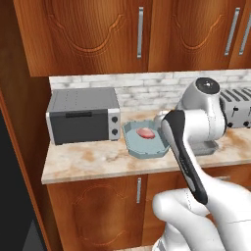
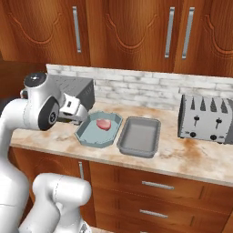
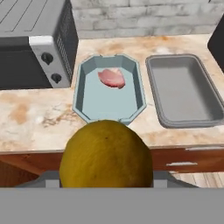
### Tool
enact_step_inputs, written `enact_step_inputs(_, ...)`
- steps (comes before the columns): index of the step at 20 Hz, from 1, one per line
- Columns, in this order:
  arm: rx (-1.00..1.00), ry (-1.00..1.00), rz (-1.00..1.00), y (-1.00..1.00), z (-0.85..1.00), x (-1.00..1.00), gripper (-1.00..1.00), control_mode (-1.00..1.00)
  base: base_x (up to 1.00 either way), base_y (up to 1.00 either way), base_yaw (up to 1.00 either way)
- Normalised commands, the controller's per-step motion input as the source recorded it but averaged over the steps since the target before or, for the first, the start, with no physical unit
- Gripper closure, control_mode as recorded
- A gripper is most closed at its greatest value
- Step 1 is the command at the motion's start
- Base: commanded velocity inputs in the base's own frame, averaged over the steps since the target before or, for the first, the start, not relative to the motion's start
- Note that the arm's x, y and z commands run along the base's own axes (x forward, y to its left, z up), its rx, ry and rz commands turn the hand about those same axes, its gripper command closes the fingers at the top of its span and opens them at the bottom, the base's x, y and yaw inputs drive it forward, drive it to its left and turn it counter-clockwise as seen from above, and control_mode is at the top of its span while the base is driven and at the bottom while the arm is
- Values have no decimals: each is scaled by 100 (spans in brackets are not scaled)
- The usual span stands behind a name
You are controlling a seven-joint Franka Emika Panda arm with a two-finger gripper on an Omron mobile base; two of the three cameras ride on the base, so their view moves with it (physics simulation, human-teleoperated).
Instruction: Place one lemon and one steak in each tupperware on the nearby counter, to pack two identical lunches.
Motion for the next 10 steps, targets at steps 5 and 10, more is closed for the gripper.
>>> enact_step_inputs(5, 0, 11, 0, 0, -60, 49, 100, -100, 0, 0, 0)
enact_step_inputs(10, 0, 8, 0, 0, -52, 58, 100, -100, 0, 0, 0)
